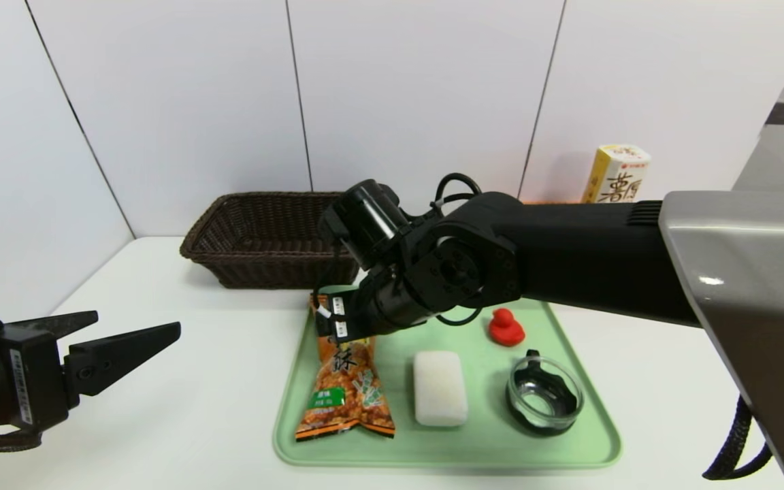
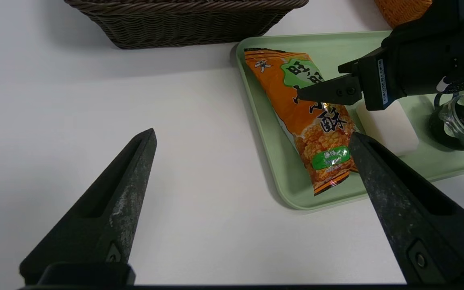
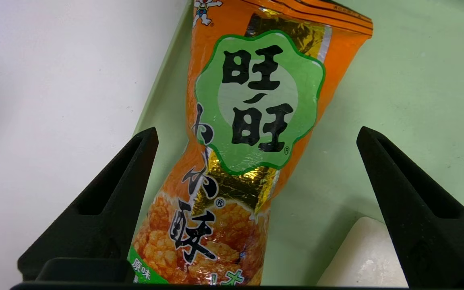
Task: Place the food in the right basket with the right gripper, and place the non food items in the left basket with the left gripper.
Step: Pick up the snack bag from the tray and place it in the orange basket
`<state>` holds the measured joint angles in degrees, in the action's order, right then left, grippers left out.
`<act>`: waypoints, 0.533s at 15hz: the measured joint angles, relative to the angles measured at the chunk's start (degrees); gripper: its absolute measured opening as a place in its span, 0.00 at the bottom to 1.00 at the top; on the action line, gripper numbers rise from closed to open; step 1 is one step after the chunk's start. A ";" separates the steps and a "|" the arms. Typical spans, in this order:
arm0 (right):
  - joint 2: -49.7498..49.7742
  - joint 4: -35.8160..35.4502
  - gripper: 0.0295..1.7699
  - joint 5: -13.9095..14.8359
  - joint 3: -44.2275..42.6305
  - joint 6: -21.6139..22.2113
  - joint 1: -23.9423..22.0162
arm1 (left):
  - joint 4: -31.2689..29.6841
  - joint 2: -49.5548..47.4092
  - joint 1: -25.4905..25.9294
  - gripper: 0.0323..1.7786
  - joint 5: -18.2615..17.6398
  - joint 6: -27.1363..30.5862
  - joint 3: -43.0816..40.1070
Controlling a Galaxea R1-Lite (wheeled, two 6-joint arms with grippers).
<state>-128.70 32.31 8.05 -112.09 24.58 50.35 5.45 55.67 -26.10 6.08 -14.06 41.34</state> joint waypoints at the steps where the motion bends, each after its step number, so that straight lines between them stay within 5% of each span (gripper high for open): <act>1: -0.09 0.07 0.96 -0.17 0.02 0.26 0.09 | 0.00 0.05 0.00 0.95 0.02 0.00 -0.07; 8: -1.18 -0.06 0.96 0.00 0.05 4.06 1.66 | 0.04 -0.05 0.00 0.95 -0.16 0.06 -0.20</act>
<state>-129.88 32.24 8.05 -112.04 28.64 52.01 5.49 55.63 -26.10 5.92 -13.99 41.14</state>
